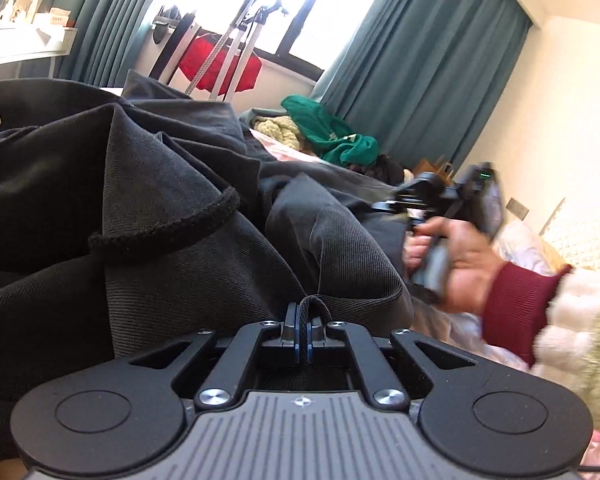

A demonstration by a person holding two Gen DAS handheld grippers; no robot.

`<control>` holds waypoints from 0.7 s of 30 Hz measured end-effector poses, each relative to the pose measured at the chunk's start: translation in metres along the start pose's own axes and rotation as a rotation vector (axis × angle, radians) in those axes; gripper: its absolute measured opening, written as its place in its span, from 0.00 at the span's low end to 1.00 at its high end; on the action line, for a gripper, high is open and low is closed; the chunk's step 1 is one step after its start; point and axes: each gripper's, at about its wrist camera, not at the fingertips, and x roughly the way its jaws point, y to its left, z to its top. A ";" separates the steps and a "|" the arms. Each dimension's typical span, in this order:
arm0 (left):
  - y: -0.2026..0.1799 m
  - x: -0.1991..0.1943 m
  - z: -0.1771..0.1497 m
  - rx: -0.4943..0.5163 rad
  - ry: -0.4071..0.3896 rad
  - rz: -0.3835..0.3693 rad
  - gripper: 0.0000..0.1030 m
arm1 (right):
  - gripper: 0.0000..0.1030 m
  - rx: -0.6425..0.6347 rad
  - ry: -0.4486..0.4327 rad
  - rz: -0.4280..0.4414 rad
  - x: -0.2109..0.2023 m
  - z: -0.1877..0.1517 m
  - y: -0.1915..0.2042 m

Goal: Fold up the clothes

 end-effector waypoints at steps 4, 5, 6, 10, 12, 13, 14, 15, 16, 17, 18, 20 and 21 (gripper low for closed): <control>-0.009 -0.012 -0.001 0.043 -0.030 -0.009 0.03 | 0.07 0.004 -0.074 -0.042 -0.066 0.035 -0.027; -0.012 -0.016 -0.002 0.054 -0.039 -0.012 0.03 | 0.07 0.009 -0.094 -0.053 -0.084 0.043 -0.035; -0.014 -0.020 -0.003 0.062 -0.046 -0.015 0.03 | 0.07 0.014 -0.117 -0.061 -0.105 0.048 -0.044; -0.030 -0.036 -0.011 0.105 -0.068 -0.048 0.03 | 0.07 0.064 -0.168 -0.102 -0.183 0.055 -0.084; -0.040 -0.042 -0.014 0.131 -0.073 -0.065 0.03 | 0.07 0.127 -0.184 -0.115 -0.215 0.050 -0.108; -0.047 -0.044 -0.016 0.152 -0.067 -0.070 0.03 | 0.07 0.162 -0.189 -0.120 -0.230 0.046 -0.120; -0.053 -0.047 -0.018 0.172 -0.062 -0.076 0.03 | 0.07 0.191 -0.181 -0.125 -0.243 0.041 -0.133; -0.060 -0.049 -0.020 0.192 -0.056 -0.081 0.03 | 0.07 0.208 -0.157 -0.135 -0.251 0.037 -0.144; -0.066 -0.051 -0.023 0.205 -0.048 -0.082 0.03 | 0.07 0.228 -0.120 -0.148 -0.256 0.035 -0.153; -0.073 -0.051 -0.026 0.221 -0.038 -0.077 0.03 | 0.08 0.262 -0.059 -0.165 -0.258 0.032 -0.163; -0.079 -0.051 -0.029 0.236 -0.028 -0.072 0.03 | 0.08 0.287 -0.008 -0.169 -0.258 0.029 -0.169; -0.090 -0.054 -0.037 0.268 -0.013 -0.053 0.03 | 0.09 0.330 0.053 -0.158 -0.262 0.021 -0.179; -0.094 -0.052 -0.039 0.280 -0.005 -0.041 0.03 | 0.09 0.351 0.065 -0.144 -0.265 0.017 -0.183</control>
